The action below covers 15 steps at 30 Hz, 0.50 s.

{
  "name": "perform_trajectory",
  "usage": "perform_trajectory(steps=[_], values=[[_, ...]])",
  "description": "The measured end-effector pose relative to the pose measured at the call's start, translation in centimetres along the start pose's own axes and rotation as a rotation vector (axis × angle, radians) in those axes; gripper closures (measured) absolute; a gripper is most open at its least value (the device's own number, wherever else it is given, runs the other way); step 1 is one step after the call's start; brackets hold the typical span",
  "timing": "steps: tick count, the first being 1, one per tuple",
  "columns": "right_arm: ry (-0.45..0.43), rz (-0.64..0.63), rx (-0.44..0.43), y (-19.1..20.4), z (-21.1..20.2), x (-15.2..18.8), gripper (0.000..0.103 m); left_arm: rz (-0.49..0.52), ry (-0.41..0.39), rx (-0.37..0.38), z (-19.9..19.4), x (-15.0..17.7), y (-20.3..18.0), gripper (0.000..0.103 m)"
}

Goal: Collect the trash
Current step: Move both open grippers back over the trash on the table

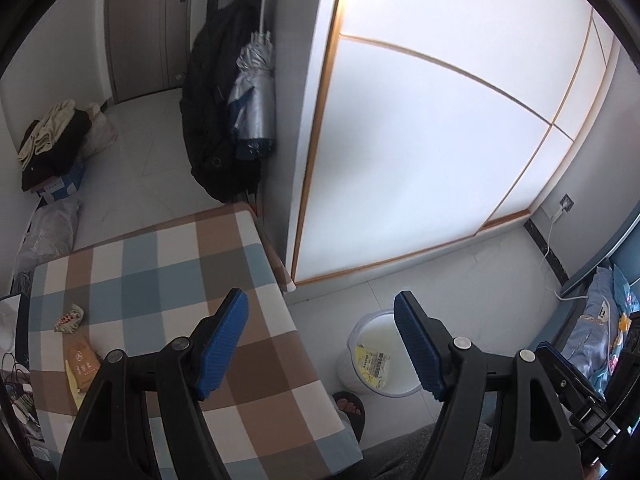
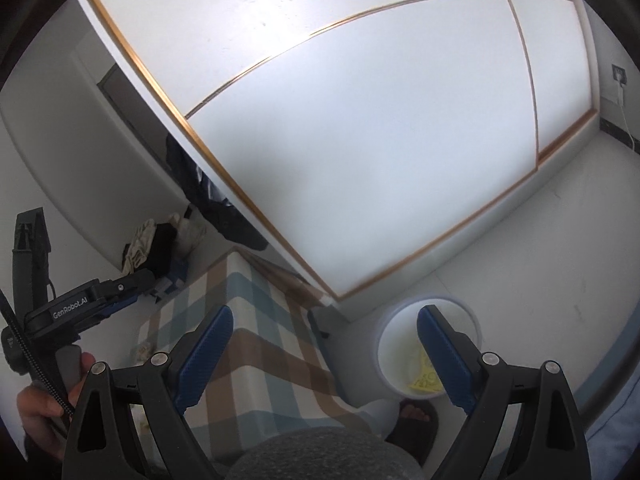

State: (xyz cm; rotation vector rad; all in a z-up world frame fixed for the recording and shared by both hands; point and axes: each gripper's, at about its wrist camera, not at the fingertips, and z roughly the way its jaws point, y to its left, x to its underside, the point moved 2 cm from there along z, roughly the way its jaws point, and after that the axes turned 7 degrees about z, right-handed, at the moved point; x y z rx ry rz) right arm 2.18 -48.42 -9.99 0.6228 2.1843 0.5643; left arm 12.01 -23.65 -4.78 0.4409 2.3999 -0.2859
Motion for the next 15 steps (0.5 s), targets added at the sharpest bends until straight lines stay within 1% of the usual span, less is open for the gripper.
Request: perform_trajectory(steps=[2, 4, 6, 8, 11, 15], values=[[-0.006, -0.016, -0.016, 1.5, -0.3, 0.1, 0.009, -0.022, -0.025, -0.025, -1.0, 0.0, 1.4, 0.031], [-0.011, -0.029, -0.031, 2.6, -0.4, 0.4, 0.009, -0.049, -0.052, -0.024, -2.2, -0.1, 3.0, 0.031], [-0.008, -0.044, -0.038, 3.9, -0.4, 1.0, 0.009, -0.073, -0.100, -0.027, -3.7, 0.1, 4.6, 0.031], [0.002, -0.066, -0.044, 5.3, -0.2, 1.6, 0.009, -0.077, -0.134, -0.046, -5.0, 0.3, 5.1, 0.031], [0.010, -0.112, -0.049, 7.6, 0.0, 2.5, 0.009, -0.090, -0.155, -0.062, -6.7, 0.8, 6.8, 0.031], [0.015, -0.169, -0.085, 10.7, 0.1, 3.8, 0.009, -0.151, -0.199, -0.053, -8.7, 1.7, 9.9, 0.031]])
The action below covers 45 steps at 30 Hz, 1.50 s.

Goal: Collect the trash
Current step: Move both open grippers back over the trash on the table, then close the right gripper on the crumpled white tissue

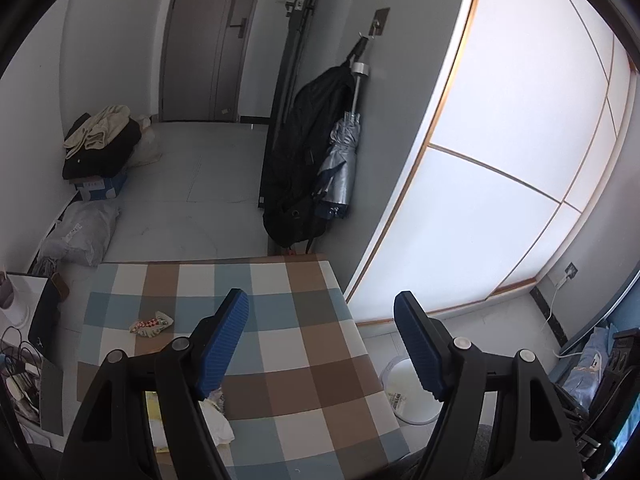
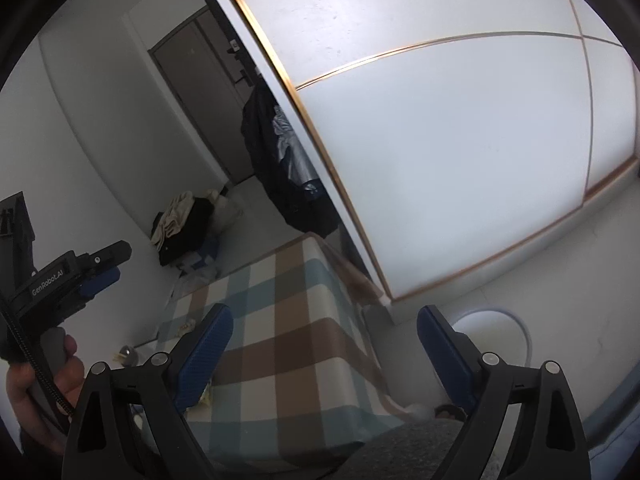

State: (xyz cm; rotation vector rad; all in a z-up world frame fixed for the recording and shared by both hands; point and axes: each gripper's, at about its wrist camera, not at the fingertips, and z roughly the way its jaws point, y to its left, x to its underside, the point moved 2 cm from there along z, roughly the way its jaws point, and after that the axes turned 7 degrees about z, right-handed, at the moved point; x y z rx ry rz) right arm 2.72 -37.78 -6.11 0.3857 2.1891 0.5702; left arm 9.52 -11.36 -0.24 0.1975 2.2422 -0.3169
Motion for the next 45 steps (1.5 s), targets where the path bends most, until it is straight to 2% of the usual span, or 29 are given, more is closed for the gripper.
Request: perform_trajectory(steps=[4, 11, 20, 21, 23, 25, 33, 37, 42, 45], values=[[0.015, -0.050, -0.027, 3.4, 0.6, 1.0, 0.009, -0.053, -0.036, -0.006, -1.5, 0.2, 3.0, 0.031], [0.060, -0.109, -0.073, 8.3, 2.5, 3.2, 0.009, -0.086, -0.056, -0.060, -3.0, 1.2, 7.9, 0.031], [0.156, -0.248, -0.088, 14.4, 5.9, 7.6, 0.009, -0.140, -0.062, -0.140, -2.6, 4.1, 14.0, 0.031], [0.167, -0.261, -0.089, 14.9, 6.2, 8.0, 0.009, -0.147, -0.060, -0.131, -2.4, 4.5, 14.5, 0.031], [0.190, -0.286, -0.084, 15.6, 7.0, 9.0, 0.009, -0.168, -0.035, -0.054, -1.7, 5.3, 15.5, 0.031], [0.221, -0.297, -0.076, 16.3, 8.0, 10.0, 0.009, -0.194, -0.005, -0.025, -1.2, 6.0, 16.4, 0.031], [0.417, -0.231, -0.051, 17.4, 13.3, 14.2, 0.009, -0.227, 0.046, -0.032, -1.7, 7.9, 19.3, 0.031], [0.450, -0.214, -0.029, 17.6, 15.3, 15.5, 0.010, -0.265, 0.068, -0.018, -1.5, 8.4, 20.5, 0.031], [0.476, -0.243, 0.017, 17.7, 17.6, 16.3, 0.019, -0.287, 0.079, 0.010, -1.5, 8.5, 20.9, 0.031], [0.486, -0.181, 0.014, 17.0, 18.6, 16.3, 0.028, -0.303, 0.102, 0.009, -1.0, 8.6, 21.3, 0.031]])
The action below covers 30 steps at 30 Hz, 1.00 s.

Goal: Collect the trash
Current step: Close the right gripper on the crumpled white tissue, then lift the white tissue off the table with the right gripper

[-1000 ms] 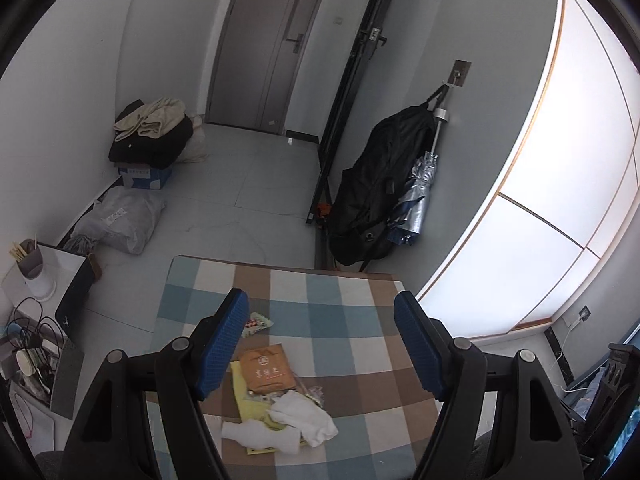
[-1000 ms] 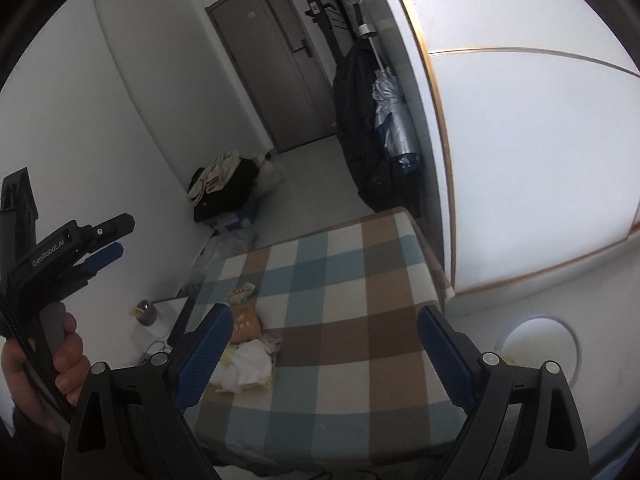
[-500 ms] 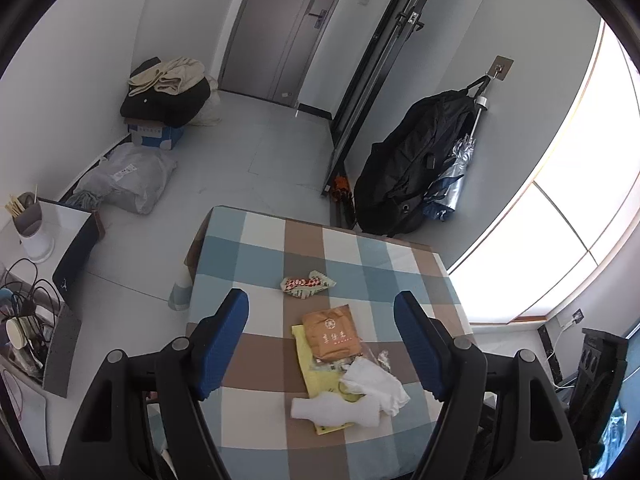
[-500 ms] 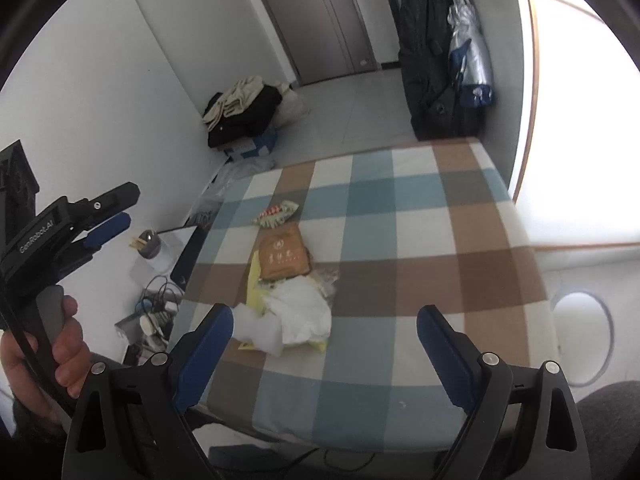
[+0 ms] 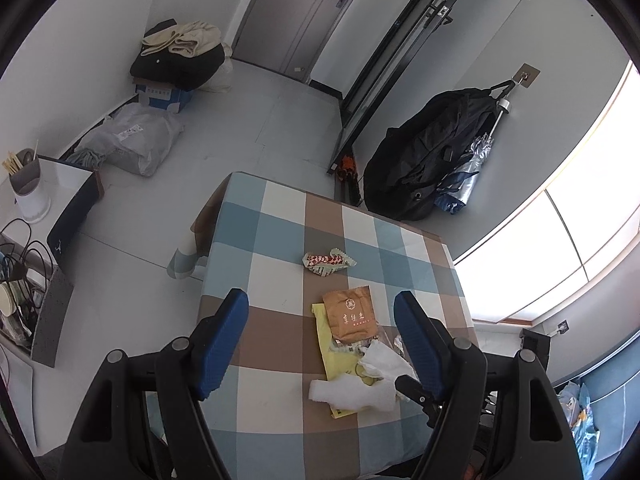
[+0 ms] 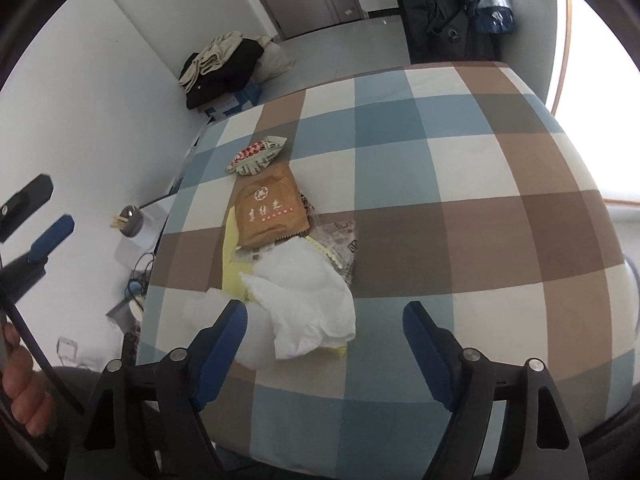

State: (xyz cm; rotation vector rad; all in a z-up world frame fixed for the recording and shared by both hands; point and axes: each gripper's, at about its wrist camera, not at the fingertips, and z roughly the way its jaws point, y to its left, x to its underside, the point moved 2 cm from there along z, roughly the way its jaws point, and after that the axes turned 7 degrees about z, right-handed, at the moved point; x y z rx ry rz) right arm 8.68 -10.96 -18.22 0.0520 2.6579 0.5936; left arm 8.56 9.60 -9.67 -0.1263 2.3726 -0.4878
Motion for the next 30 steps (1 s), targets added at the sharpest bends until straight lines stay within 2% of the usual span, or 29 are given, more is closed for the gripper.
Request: perform_trajectory(steps=[3, 7, 8, 11, 13, 21, 30], values=[[0.006, 0.028, 0.001, -0.4, 0.7, -0.1, 0.038, -0.018, 0.017, 0.000, 0.4, -0.1, 0.5, 0.031], [0.025, 0.038, -0.037, -0.6, 1.3, 0.1, 0.057, -0.045, 0.037, 0.011, 0.8, -0.1, 1.0, 0.031], [0.026, 0.049, -0.049, -0.7, 1.3, 0.1, 0.066, -0.050, 0.041, 0.012, 0.9, 0.0, 1.0, 0.031], [0.031, 0.055, -0.072, -0.9, 1.1, 0.1, 0.085, -0.048, 0.052, 0.006, 1.2, 0.0, 0.9, 0.031], [0.021, 0.040, -0.087, -0.8, 0.7, 0.2, 0.093, -0.041, 0.060, -0.002, 1.6, 0.0, 0.7, 0.031], [-0.057, -0.042, -0.111, -0.1, -2.3, -0.2, 0.099, -0.025, 0.096, -0.023, 2.7, 0.3, 0.3, 0.031], [-0.081, -0.074, -0.126, -0.9, -4.0, -0.3, 0.100, -0.024, 0.121, -0.046, 3.4, 0.7, 0.1, 0.031]])
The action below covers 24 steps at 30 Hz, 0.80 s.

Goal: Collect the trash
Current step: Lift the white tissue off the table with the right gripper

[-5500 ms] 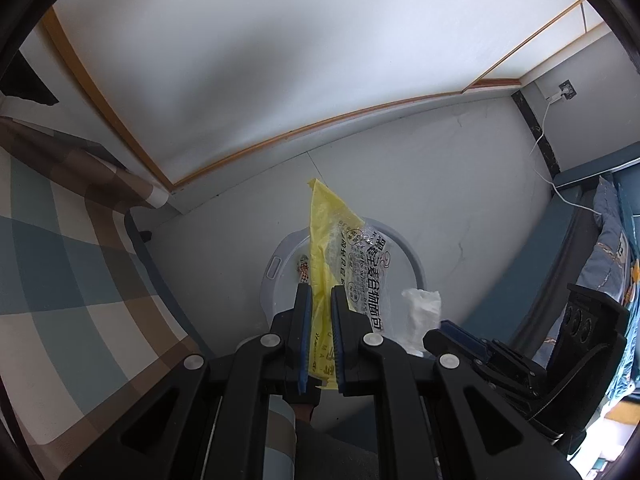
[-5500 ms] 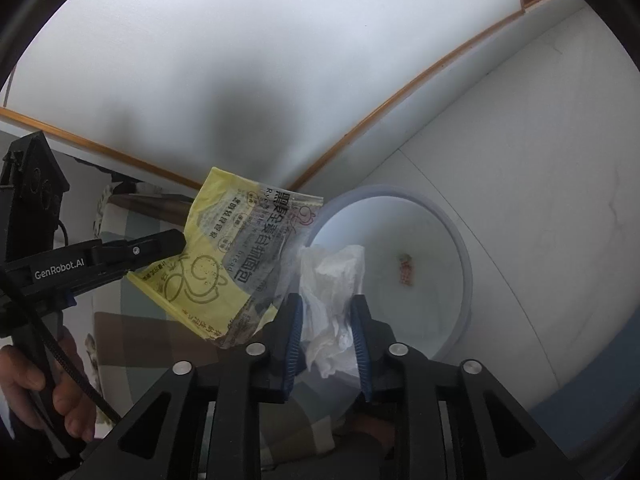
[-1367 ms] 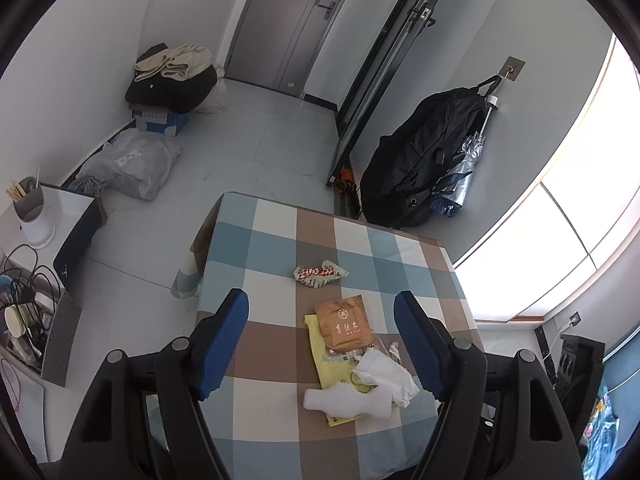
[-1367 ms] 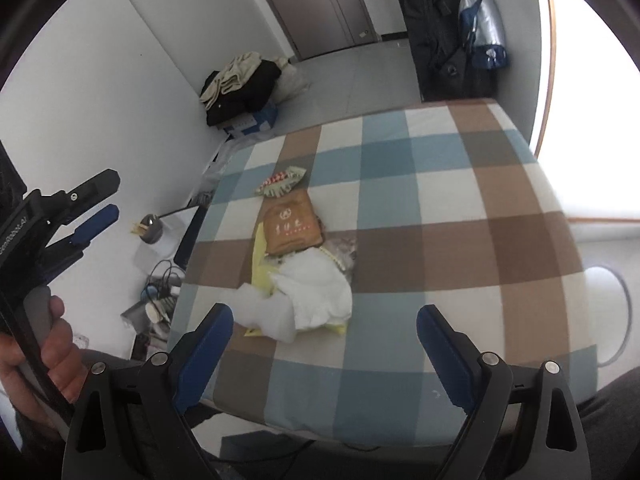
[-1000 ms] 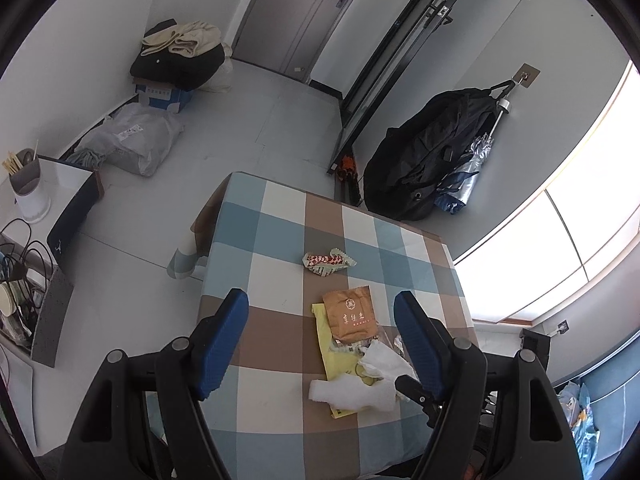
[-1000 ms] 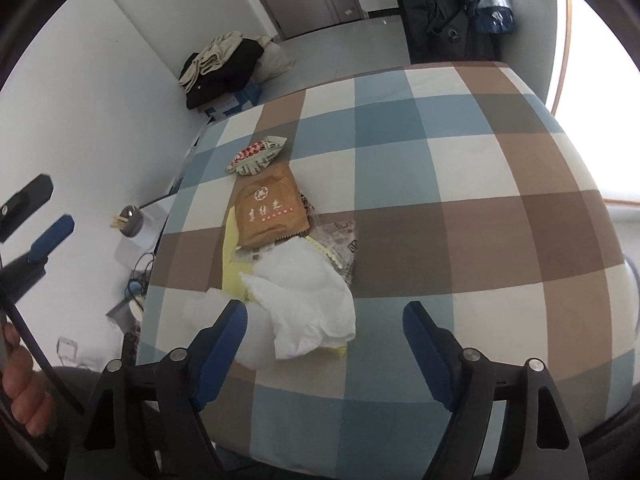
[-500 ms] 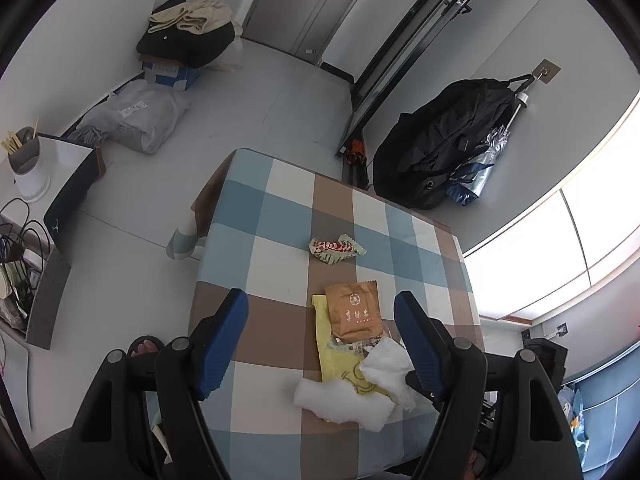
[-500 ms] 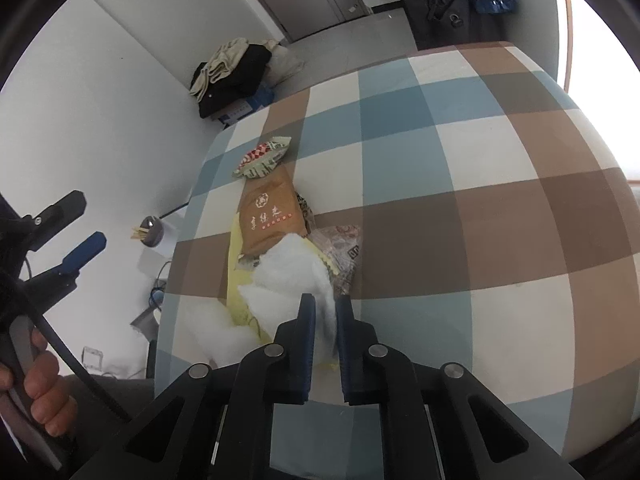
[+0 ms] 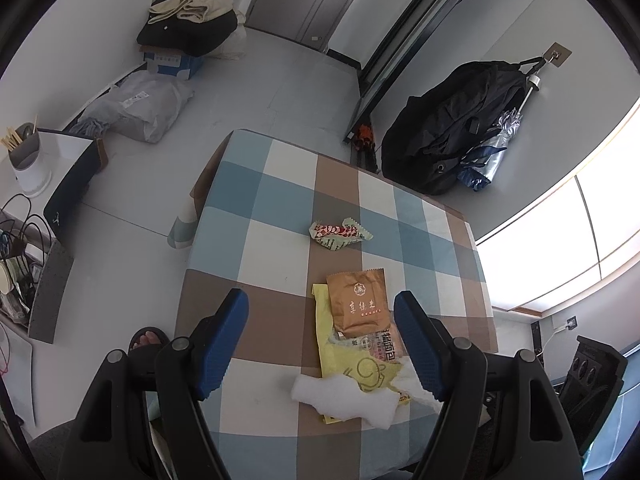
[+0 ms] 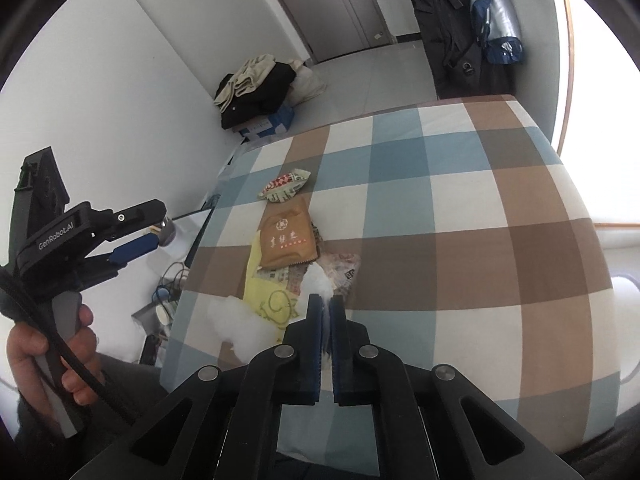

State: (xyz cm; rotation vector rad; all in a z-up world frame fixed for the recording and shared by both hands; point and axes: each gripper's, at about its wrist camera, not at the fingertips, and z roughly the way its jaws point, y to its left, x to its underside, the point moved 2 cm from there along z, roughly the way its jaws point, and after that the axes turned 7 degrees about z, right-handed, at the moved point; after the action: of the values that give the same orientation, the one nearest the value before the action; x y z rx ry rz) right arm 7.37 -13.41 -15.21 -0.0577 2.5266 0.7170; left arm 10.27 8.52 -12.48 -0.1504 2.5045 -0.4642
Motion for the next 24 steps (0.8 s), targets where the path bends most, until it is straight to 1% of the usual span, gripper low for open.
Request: perform_trajectory(steps=[1, 4, 6, 8, 10, 12, 13, 15, 16, 17, 18, 20, 22, 24], values=[[-0.009, -0.002, -0.002, -0.1, -0.4, -0.1, 0.100, 0.005, 0.003, -0.005, 0.1, 0.0, -0.1, 0.031], [-0.040, -0.019, 0.036, -0.6, -1.8, -0.2, 0.100, 0.019, 0.011, -0.012, 0.4, 0.1, -0.4, 0.031], [-0.040, -0.021, 0.084, -1.6, -2.4, -0.2, 0.100, 0.034, 0.016, -0.019, 0.5, 0.2, -0.5, 0.031], [-0.013, -0.025, 0.123, -2.7, -2.5, 0.2, 0.100, 0.043, 0.027, -0.024, 0.7, 0.4, -0.5, 0.031], [0.042, -0.039, 0.177, -3.7, -1.9, 1.0, 0.100, 0.041, 0.038, -0.026, 0.9, 0.6, -0.4, 0.031], [0.079, -0.064, 0.234, -4.6, -1.2, 1.9, 0.097, 0.036, 0.044, -0.029, 1.0, 0.7, -0.3, 0.031], [0.089, -0.074, 0.259, -5.0, -0.8, 2.3, 0.097, 0.035, 0.046, -0.031, 1.1, 0.7, -0.4, 0.031], [0.109, -0.095, 0.263, -5.2, -0.3, 3.0, 0.097, 0.036, 0.045, -0.038, 1.1, 0.7, -0.4, 0.031], [0.116, -0.110, 0.266, -5.1, 0.0, 3.2, 0.094, 0.036, 0.047, -0.040, 1.2, 0.7, -0.5, 0.031], [0.113, -0.127, 0.270, -4.9, 0.0, 3.3, 0.086, 0.035, 0.048, -0.041, 1.2, 0.7, -0.4, 0.031], [0.109, -0.152, 0.267, -4.6, 0.0, 3.4, 0.067, 0.036, 0.048, -0.043, 1.3, 0.7, -0.5, 0.031], [0.093, -0.202, 0.255, -3.8, -0.2, 3.5, 0.047, 0.042, 0.047, -0.052, 1.2, 0.8, -0.5, 0.031], [0.075, -0.248, 0.239, -3.0, -0.6, 3.7, 0.045, 0.047, 0.044, -0.061, 1.2, 0.9, -0.3, 0.031], [0.091, -0.301, 0.223, -2.2, -0.4, 4.1, 0.039, 0.045, 0.047, -0.057, 1.1, 1.1, -0.1, 0.031]])
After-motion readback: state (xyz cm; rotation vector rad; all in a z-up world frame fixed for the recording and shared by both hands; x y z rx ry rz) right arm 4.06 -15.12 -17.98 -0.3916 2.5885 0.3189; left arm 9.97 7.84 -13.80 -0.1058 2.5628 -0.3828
